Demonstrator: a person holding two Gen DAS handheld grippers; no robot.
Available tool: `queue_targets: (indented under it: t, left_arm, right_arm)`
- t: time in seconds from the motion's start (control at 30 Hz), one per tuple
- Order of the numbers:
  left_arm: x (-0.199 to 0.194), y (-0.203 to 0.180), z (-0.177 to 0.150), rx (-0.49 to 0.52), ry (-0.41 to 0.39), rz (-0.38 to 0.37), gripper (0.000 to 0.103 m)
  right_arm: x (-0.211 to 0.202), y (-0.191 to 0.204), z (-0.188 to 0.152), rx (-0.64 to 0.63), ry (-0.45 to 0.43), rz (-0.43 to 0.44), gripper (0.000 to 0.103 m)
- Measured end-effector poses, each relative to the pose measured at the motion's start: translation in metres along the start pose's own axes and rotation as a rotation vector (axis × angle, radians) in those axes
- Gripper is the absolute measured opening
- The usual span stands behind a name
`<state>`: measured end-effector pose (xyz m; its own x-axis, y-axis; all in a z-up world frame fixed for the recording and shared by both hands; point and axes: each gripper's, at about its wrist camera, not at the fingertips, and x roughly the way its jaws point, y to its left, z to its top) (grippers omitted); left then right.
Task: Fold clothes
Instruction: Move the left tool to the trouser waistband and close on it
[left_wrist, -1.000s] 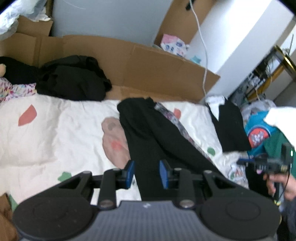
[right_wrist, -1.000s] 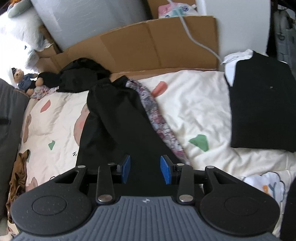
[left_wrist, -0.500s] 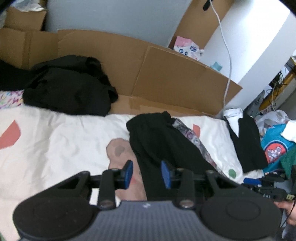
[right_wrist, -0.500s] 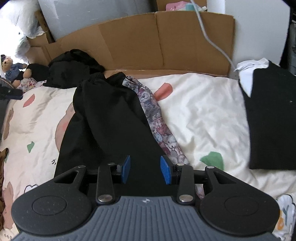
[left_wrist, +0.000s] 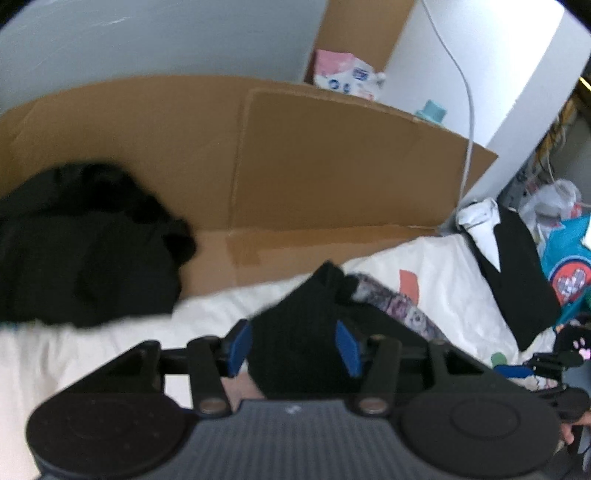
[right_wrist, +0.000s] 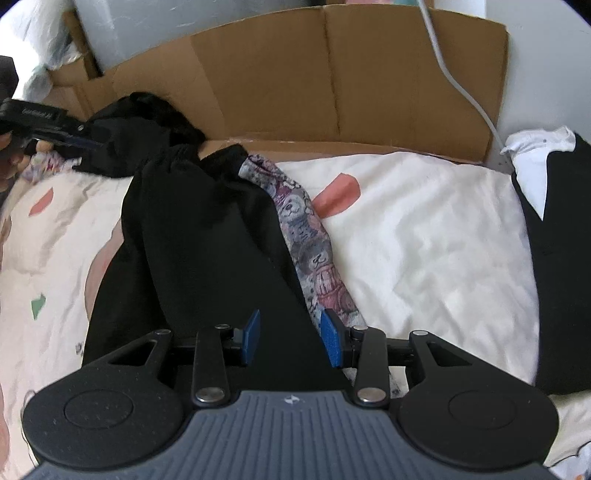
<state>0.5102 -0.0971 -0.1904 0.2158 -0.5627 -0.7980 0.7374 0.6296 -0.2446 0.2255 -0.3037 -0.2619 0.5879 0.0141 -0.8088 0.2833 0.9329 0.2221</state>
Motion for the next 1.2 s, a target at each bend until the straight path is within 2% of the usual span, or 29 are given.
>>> queue_targets:
  t: [0.1, 0.27, 0.37, 0.47, 0.63, 0.7, 0.77, 0.9, 1.0, 1.2]
  left_arm:
    - [0.011, -0.012, 0.017, 0.011, -0.006, -0.005, 0.059]
    - [0.042, -0.042, 0.017, 0.104, 0.003, 0.025, 0.063]
    - [0.075, -0.056, 0.001, 0.139, 0.056, 0.041, 0.063]
    - [0.089, -0.057, -0.016, 0.147, 0.081, 0.074, 0.063]
    - [0.090, -0.048, -0.045, 0.142, 0.094, 0.091, 0.061]
    - [0.088, -0.041, -0.053, 0.144, 0.098, 0.099, 0.057]
    - [0.085, -0.036, -0.056, 0.145, 0.093, 0.106, 0.051]
    - [0.075, -0.024, -0.057, 0.088, 0.051, 0.072, 0.048]
    - [0.075, -0.032, -0.057, 0.144, 0.040, 0.083, 0.048]
    - [0.082, -0.047, -0.063, 0.237, 0.029, 0.102, 0.055]
  right_arm:
    - [0.004, 0.000, -0.004, 0.005, -0.022, -0.007, 0.041]
    - [0.014, -0.001, -0.014, -0.004, -0.044, 0.013, 0.041]
    - [0.015, -0.003, -0.020, 0.006, -0.041, 0.017, 0.040]
    - [0.009, -0.005, -0.022, -0.025, -0.061, 0.012, 0.040]
    - [0.006, -0.012, -0.018, -0.005, -0.111, 0.017, 0.040]
    - [0.008, -0.006, -0.019, -0.026, -0.140, 0.005, 0.040]
    - [0.011, 0.001, -0.019, -0.053, -0.163, 0.000, 0.040]
    - [0.019, 0.007, -0.019, -0.078, -0.158, 0.030, 0.040]
    - [0.024, 0.008, -0.021, -0.089, -0.147, 0.046, 0.040]
    - [0.031, -0.001, -0.023, -0.081, -0.124, -0.001, 0.040]
